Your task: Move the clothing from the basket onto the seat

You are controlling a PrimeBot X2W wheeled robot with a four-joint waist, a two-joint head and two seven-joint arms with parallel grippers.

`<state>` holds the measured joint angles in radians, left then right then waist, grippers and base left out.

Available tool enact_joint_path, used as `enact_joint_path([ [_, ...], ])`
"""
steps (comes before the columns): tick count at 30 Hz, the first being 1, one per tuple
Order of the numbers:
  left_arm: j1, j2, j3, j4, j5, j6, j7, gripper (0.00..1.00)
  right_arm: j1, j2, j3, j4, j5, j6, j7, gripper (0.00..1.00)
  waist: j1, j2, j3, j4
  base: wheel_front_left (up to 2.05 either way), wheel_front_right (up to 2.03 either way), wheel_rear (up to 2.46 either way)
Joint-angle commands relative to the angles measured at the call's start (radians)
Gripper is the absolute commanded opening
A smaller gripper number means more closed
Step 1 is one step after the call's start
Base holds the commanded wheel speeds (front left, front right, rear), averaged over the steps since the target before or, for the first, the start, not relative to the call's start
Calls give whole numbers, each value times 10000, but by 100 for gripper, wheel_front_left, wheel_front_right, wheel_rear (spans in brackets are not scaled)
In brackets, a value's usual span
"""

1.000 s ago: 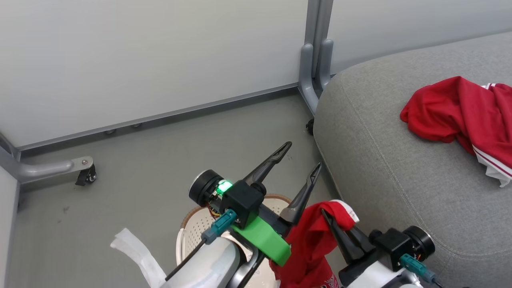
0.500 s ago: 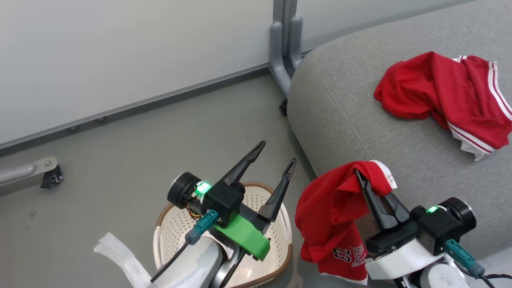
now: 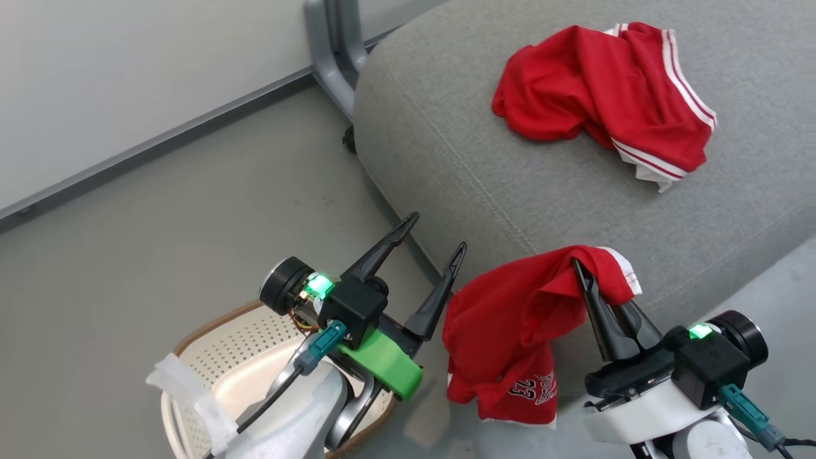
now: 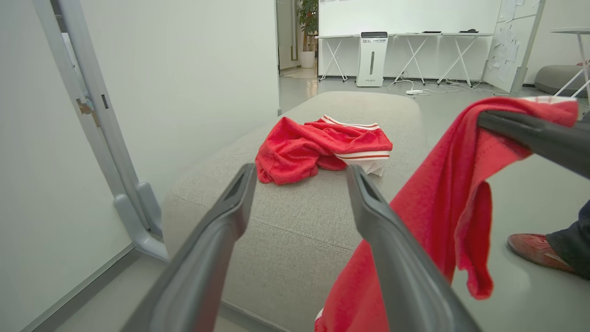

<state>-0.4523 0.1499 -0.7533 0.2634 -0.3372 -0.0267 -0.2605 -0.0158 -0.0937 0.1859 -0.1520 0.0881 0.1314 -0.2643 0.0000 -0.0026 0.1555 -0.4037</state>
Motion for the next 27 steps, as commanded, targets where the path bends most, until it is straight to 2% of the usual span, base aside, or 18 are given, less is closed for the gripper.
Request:
enact_joint_path([
  [1,-184,90,6,47,112,-36,-37,100,35,37,-18,-80,-25,-14,0,0,0,26,498,-810,0,0,0],
  [10,-257,108,-40,213,194,-58,-50,100,-728,197,-785,-634,394,-13,0,0,0,26,942,-1109,0,0,0],
  [14,-339,202,-197,213,354,-126,-30,100,-1868,-166,-1412,-792,745,-14,0,0,0,26,1392,-912,0,0,0],
  [18,-404,288,-358,66,498,-155,59,100,-3490,-880,-2163,-714,1193,-14,0,0,0,26,1991,-524,0,0,0],
  [22,-466,413,-523,-178,649,-176,260,100,-5361,-1930,-2714,-299,1606,-14,0,0,0,26,2701,-108,0,0,0],
  [27,-705,586,-644,-574,770,-198,571,100,-7997,-3550,-3295,983,2323,-14,0,0,0,26,3654,428,0,0,0],
])
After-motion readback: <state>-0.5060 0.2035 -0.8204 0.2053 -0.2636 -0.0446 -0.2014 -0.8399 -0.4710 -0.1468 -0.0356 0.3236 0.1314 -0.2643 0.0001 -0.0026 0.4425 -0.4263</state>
